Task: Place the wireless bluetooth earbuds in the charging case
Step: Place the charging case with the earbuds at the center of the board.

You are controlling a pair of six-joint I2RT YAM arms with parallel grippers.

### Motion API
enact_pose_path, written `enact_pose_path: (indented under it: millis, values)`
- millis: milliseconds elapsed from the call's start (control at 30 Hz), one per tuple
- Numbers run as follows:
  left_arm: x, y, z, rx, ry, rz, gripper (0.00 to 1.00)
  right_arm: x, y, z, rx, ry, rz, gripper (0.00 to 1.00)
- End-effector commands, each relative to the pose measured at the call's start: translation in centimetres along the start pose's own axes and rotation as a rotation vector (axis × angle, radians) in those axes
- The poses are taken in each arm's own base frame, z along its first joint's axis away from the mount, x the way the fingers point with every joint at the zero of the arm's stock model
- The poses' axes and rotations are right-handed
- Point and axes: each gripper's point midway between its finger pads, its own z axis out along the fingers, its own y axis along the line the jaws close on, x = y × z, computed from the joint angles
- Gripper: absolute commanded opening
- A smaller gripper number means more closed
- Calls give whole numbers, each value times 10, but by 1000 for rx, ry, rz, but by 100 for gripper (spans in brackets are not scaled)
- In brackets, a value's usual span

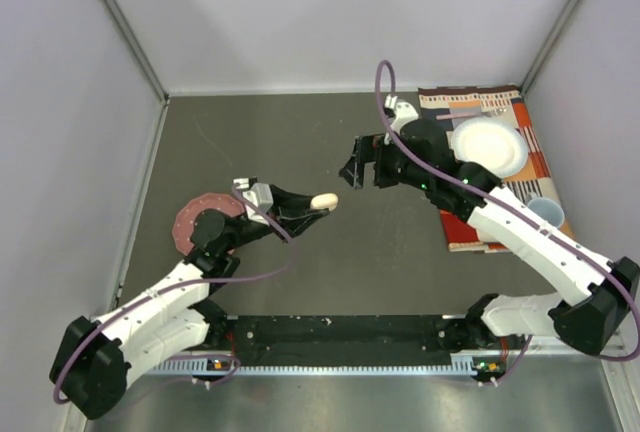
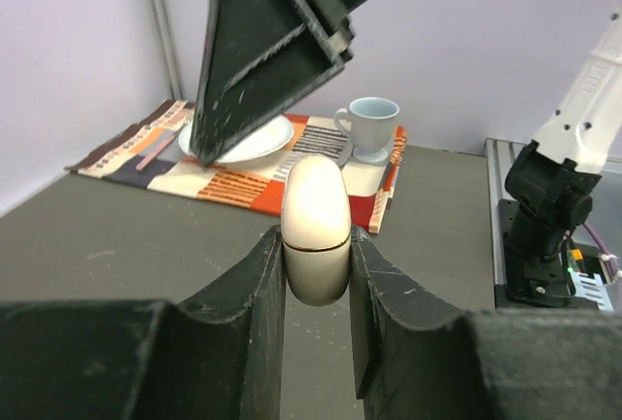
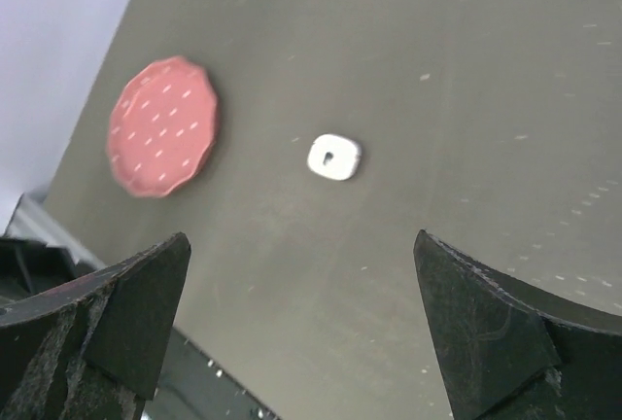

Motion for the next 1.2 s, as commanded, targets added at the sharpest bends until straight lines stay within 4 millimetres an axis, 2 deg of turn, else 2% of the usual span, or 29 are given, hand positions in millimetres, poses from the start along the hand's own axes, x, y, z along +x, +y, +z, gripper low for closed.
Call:
enact_pose_path:
  millis: [0, 133, 167, 233, 267, 300, 367, 400, 467, 500, 567, 600, 633, 700, 867, 900, 1167]
  values:
    - [15, 17, -2, -105, 21, -72, 0, -37, -34, -25, 223, -214, 66, 99]
    - [28, 30, 0, -173, 41, -161, 0, -46, -52, -45, 314, -304, 125, 99]
    - [27, 32, 4, -177, 41, -180, 0, -47, -53, -48, 319, -319, 140, 99]
    - [39, 35, 9, -189, 70, -269, 0, -46, -64, -54, 363, -343, 161, 99]
    - [37, 39, 14, -195, 67, -297, 0, -49, -65, -62, 362, -373, 190, 99]
    - [52, 44, 18, -218, 102, -380, 0, -46, -71, -64, 380, -378, 203, 99]
    - [57, 45, 28, -193, 129, -426, 0, -46, -77, -74, 394, -414, 236, 99]
    - [74, 47, 32, -203, 169, -505, 0, -47, -79, -78, 395, -427, 247, 99]
    - [80, 54, 40, -217, 175, -562, 0, -46, -85, -86, 402, -451, 270, 99]
    - [95, 55, 41, -231, 199, -629, 0, -45, -87, -88, 401, -455, 277, 99]
    - [102, 58, 46, -235, 200, -675, 0, -45, -91, -92, 404, -465, 286, 99]
    - [117, 61, 46, -260, 226, -728, 0, -44, -92, -94, 404, -471, 290, 99]
    - [120, 64, 49, -266, 229, -745, 0, -45, -93, -97, 404, -476, 292, 99]
    - [138, 67, 50, -298, 257, -795, 0, -44, -95, -99, 404, -483, 299, 99]
    - [164, 70, 54, -354, 287, -852, 0, -42, -97, -98, 406, -478, 304, 99]
    - [175, 71, 52, -379, 312, -873, 0, -42, -98, -97, 407, -476, 303, 99]
    - [210, 79, 55, -490, 383, -945, 0, -40, -102, -89, 414, -454, 311, 99]
